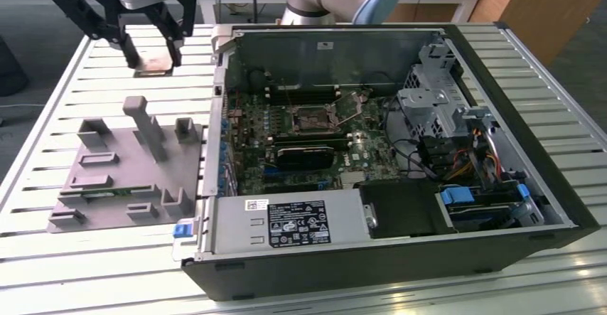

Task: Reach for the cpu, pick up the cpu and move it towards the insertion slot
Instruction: 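Pick up the cpu and move it towards the insertion slot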

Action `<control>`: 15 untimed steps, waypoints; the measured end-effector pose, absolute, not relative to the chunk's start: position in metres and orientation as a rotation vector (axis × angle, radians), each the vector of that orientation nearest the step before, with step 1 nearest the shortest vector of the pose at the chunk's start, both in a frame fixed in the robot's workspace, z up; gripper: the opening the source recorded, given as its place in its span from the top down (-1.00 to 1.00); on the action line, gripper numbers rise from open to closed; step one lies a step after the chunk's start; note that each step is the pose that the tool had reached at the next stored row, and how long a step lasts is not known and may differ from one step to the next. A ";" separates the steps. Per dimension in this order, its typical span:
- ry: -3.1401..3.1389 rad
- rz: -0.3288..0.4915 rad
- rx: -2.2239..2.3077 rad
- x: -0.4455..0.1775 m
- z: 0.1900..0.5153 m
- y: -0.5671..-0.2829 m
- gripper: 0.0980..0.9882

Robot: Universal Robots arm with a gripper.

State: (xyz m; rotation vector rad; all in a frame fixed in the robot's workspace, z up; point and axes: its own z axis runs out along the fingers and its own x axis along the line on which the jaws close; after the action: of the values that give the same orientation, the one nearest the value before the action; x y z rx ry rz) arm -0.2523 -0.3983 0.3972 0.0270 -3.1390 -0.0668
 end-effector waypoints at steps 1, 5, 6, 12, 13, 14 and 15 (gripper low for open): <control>-3.139 -0.067 0.027 -0.250 0.397 -0.398 0.00; -3.139 -0.067 0.027 -0.243 0.397 -0.398 0.00; -3.139 -0.067 0.027 -0.241 0.397 -0.398 0.00; -3.139 -0.067 0.027 -0.230 0.397 -0.398 0.00; -3.139 -0.067 0.027 -0.228 0.397 -0.398 0.00; -3.139 -0.067 0.027 -0.226 0.397 -0.398 0.00; -3.139 -0.067 0.027 -0.225 0.397 -0.398 0.00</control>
State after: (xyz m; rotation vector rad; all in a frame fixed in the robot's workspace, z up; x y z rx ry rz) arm -0.2246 -0.3983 0.3972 0.0270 -3.1390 -0.0668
